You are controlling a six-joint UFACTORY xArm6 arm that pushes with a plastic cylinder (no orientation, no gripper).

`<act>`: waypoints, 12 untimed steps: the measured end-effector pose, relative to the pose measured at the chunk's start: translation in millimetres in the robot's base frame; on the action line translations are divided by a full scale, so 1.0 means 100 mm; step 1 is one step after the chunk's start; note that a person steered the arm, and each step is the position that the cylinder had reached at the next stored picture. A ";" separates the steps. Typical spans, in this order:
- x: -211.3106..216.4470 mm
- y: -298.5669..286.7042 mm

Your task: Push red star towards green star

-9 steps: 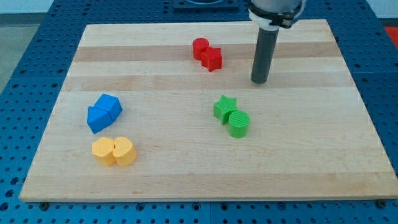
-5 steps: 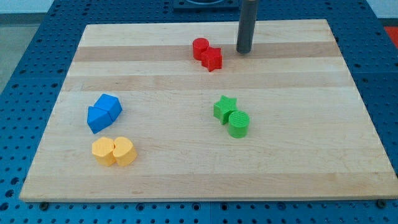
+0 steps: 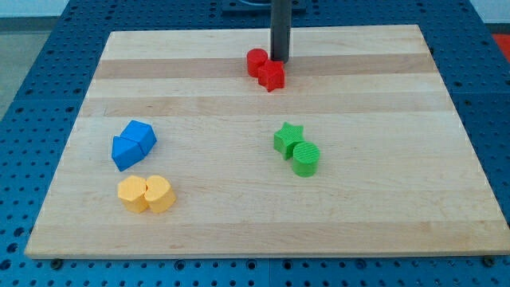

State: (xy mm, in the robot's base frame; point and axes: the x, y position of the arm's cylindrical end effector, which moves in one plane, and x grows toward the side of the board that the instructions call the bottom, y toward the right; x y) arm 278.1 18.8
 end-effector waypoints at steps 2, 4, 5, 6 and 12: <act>-0.02 -0.06; -0.18 -0.07; 0.20 -0.14; 0.42 -0.14; 1.13 0.08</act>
